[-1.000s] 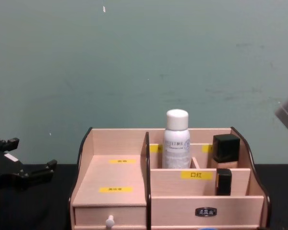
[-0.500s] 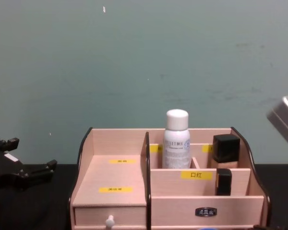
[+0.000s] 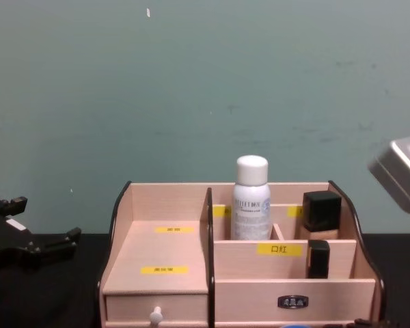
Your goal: Pick up the facial cleanser and watermelon frost from the table and place them into the tiered storage box.
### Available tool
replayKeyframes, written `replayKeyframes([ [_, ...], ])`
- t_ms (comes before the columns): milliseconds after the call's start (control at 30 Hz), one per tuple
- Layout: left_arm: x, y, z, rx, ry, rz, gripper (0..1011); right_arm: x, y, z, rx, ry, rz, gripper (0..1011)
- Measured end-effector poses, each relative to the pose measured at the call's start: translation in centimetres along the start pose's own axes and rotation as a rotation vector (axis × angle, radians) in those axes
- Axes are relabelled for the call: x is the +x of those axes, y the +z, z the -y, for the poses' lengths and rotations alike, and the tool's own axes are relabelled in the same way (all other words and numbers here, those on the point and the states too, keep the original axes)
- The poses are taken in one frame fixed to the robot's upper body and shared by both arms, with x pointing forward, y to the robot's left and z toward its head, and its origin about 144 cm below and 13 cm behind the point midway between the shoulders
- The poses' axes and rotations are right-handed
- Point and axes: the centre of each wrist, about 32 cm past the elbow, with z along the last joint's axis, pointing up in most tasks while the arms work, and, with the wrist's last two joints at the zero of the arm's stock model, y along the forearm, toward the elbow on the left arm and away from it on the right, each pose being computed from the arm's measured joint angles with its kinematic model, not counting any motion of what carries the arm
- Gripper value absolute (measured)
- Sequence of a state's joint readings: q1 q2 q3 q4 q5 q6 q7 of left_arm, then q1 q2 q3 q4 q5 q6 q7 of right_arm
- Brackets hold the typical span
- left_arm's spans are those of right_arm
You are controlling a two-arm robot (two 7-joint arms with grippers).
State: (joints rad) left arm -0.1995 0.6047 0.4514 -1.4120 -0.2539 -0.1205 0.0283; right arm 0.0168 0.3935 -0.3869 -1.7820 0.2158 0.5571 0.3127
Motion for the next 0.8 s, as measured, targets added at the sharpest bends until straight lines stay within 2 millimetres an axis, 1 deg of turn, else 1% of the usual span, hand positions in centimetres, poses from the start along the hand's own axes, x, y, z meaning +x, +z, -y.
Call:
replayKeyframes([
  [733, 0.0, 0.0, 0.0, 0.0, 0.0, 0.0, 1001, -0.09, 0.04, -0.15, -0.003, -0.007, 0.006, 1000],
  [800, 0.0, 0.0, 0.0, 0.0, 0.0, 0.0, 1001, -0.09, 0.04, -0.14, -0.003, -0.007, 0.005, 969],
])
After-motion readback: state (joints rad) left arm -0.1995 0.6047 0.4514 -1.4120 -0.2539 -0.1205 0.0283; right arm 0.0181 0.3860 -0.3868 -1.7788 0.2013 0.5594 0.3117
